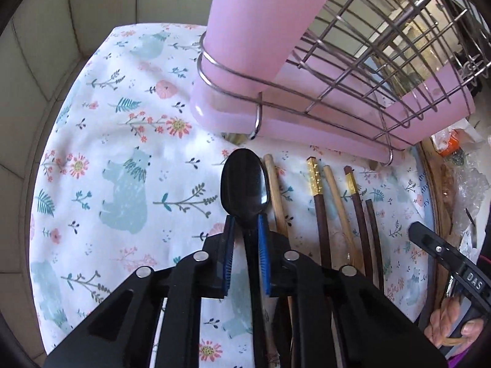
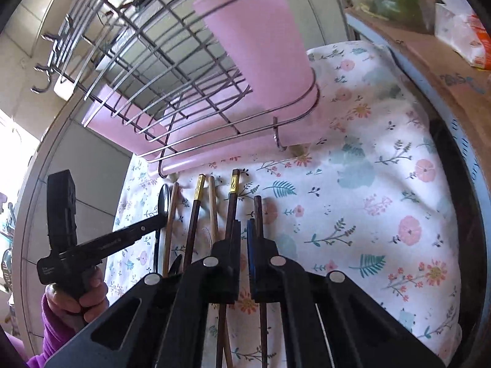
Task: Organize utensils
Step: 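Grasp the black spoon with left tool while right tool grasps a dark chopstick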
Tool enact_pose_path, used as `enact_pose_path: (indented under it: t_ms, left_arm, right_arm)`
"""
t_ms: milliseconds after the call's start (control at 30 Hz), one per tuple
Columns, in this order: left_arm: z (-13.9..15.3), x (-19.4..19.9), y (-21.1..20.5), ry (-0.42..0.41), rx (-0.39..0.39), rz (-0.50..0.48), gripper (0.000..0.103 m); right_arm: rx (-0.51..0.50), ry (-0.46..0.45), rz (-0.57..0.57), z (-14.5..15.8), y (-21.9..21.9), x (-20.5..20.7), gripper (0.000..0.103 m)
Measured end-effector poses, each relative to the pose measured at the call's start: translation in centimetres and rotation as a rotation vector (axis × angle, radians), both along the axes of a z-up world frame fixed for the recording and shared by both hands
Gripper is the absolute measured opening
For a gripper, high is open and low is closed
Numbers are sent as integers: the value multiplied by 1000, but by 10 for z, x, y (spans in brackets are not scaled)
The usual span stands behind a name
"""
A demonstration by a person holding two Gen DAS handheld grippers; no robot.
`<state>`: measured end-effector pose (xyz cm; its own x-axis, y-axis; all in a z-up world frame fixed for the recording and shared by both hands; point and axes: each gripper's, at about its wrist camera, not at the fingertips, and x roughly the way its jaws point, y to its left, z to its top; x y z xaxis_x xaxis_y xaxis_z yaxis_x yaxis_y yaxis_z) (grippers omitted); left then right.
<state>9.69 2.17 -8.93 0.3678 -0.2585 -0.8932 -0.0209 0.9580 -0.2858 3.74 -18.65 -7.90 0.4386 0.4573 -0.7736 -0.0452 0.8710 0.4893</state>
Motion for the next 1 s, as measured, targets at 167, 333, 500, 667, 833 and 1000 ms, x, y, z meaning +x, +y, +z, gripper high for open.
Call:
enact_pose_path:
  t_ms: [167, 333, 500, 667, 833, 1000]
  left_arm:
    - [12, -17, 18, -59, 8, 30, 10]
    - [18, -26, 42, -47, -3, 83, 10]
    - [6, -26, 47, 26, 2, 72, 11]
    - [-1, -15, 44, 101, 12, 13, 14]
    - [-1, 0, 35, 170, 74, -66, 15]
    - [1, 11, 25, 242, 160, -137, 15]
  right_arm:
    - [-51, 32, 36, -8, 14, 13, 7]
    - [-110, 66, 55, -20, 28, 30, 7]
    - [-146, 73, 33, -30, 31, 39, 2]
    - [-128, 46, -5, -24, 15, 33, 0]
    - [-106, 51, -41, -20, -6, 29, 0]
    - [-97, 75, 16, -16, -5, 30, 5]
